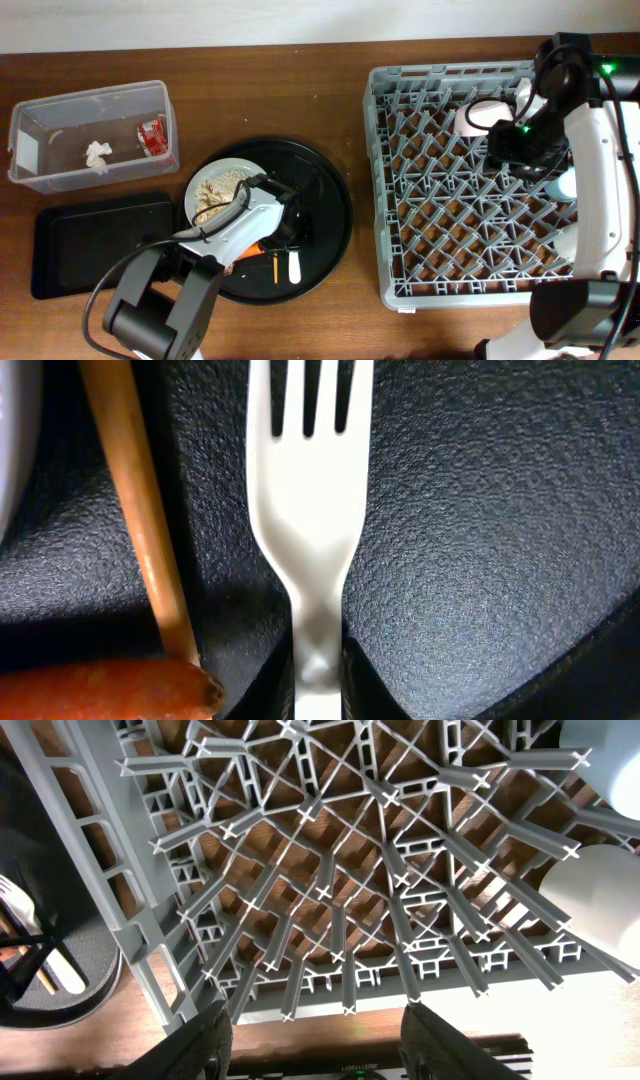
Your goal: Sort waste into correct bins and load items into the dishwasher rack
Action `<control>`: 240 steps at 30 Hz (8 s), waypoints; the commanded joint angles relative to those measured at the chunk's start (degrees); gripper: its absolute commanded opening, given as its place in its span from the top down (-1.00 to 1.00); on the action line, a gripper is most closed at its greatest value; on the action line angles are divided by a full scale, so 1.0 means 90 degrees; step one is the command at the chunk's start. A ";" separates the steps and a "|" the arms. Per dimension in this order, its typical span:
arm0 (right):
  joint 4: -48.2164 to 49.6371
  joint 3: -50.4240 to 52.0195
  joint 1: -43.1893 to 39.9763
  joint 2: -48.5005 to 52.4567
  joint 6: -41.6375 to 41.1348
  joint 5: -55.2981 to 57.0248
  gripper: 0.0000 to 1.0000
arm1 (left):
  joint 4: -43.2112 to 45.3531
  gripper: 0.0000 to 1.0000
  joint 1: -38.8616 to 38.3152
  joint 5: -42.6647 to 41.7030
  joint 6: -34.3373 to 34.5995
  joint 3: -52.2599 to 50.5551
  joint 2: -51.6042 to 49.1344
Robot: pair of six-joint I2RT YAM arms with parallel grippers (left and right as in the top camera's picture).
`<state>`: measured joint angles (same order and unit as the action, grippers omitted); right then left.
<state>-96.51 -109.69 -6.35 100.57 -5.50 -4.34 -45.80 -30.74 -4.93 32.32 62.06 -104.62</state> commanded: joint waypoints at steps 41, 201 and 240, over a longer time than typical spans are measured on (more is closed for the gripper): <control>-0.0070 0.0005 -0.1047 0.0017 0.0068 0.0053 -0.15 | 0.1807 0.34 -0.1858 -0.0780 0.0571 0.1824 0.0056; -0.0092 0.0005 -0.1047 0.0019 0.0087 0.0124 -0.16 | -0.0398 0.44 0.0726 0.1433 -0.0653 0.2484 -0.2110; -0.0090 0.0005 -0.1049 0.0019 0.0090 0.0129 -0.17 | -0.3786 1.00 0.0350 0.2528 -0.0214 0.4481 -0.2096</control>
<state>-97.01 -109.62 -15.77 100.57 -4.67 -2.85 -77.19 -27.86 15.46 27.20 101.19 -123.57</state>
